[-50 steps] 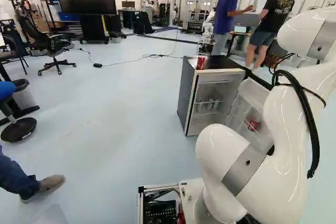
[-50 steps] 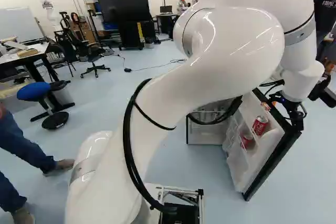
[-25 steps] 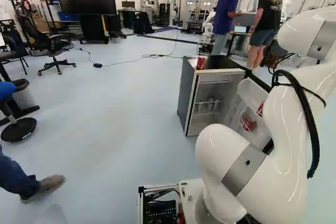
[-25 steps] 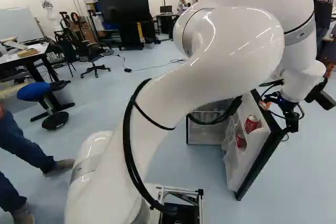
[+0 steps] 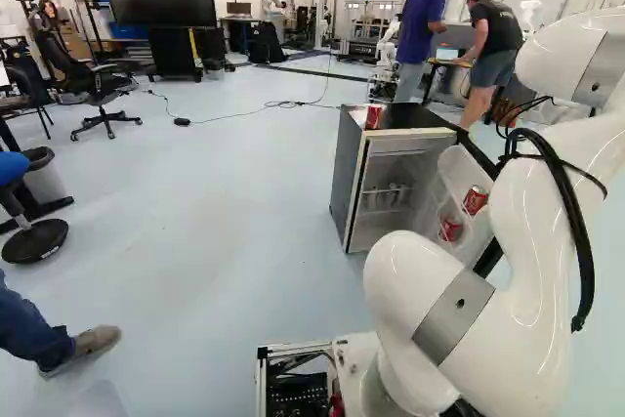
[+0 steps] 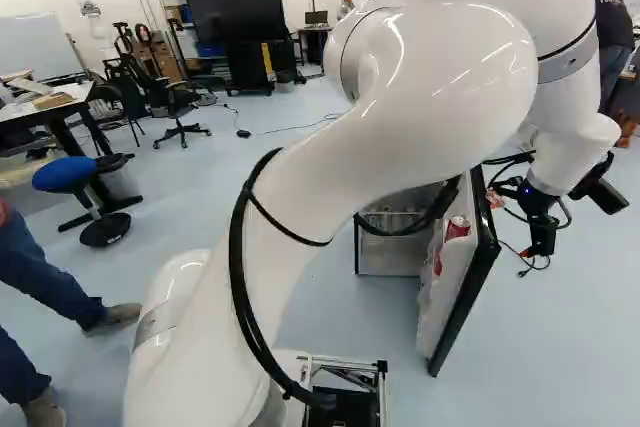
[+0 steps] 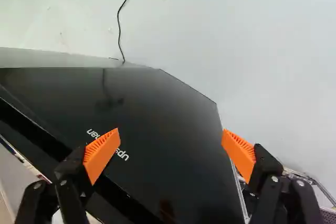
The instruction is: Grab a drink from the fridge
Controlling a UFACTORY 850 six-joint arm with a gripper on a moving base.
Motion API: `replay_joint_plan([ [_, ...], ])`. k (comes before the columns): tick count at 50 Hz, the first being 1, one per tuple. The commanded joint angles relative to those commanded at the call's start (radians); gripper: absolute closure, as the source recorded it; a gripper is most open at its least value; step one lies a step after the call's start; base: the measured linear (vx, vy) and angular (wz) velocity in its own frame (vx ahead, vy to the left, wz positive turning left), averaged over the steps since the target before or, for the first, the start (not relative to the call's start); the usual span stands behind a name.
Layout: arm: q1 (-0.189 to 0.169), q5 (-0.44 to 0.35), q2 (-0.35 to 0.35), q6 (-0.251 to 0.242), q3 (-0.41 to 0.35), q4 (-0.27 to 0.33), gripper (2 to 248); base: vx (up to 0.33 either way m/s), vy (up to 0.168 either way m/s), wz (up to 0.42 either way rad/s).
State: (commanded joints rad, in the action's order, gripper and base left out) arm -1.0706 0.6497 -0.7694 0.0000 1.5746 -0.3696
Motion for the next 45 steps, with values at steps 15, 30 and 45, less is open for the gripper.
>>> replay_joint_plan([
  [15, 0.000, 0.002, 0.000, 0.000, -0.001, 0.000, 3, 0.000, 0.000, 0.000],
  [30, 0.000, 0.002, 0.024, 0.000, -0.011, 0.000, 3, 0.000, 0.000, 0.000],
  [45, 0.000, 0.002, 0.045, 0.000, -0.019, 0.000, 3, 0.000, 0.000, 0.000],
])
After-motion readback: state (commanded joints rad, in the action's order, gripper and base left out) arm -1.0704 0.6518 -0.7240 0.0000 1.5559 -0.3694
